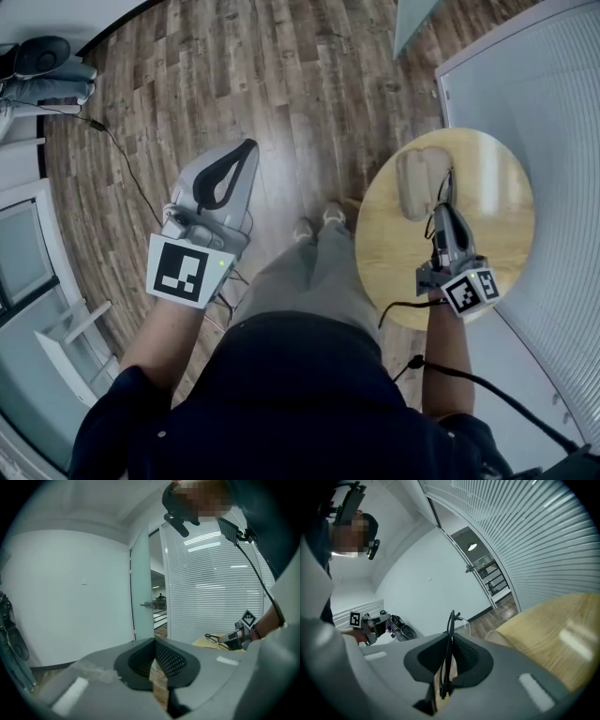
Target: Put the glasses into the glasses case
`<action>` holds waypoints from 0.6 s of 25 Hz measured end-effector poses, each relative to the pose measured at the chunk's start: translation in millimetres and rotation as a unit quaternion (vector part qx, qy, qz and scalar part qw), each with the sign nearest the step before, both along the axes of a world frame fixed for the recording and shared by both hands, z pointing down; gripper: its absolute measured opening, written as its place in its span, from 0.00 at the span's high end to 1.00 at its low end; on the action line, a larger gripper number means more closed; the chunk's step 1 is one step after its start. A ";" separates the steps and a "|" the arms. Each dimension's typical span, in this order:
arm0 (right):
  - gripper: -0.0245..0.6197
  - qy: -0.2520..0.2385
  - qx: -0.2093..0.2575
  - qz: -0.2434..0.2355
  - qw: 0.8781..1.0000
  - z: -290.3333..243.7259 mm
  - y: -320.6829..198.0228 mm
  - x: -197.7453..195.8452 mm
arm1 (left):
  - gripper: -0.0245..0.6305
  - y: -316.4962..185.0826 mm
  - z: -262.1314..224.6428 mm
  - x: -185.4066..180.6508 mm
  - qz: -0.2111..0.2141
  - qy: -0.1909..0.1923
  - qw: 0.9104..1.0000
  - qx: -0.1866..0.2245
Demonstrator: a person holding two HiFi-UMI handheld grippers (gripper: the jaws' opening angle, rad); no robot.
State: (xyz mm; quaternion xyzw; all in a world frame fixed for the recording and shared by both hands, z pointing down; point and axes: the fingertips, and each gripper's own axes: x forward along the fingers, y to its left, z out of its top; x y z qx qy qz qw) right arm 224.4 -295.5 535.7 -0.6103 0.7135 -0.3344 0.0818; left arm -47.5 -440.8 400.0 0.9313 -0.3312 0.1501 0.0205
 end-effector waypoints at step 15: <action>0.91 0.015 -0.029 -0.013 0.999 38.8 -16.0 16.9 | 0.95 -10.4 44.4 11.2 -0.011 -0.006 1.000 -0.028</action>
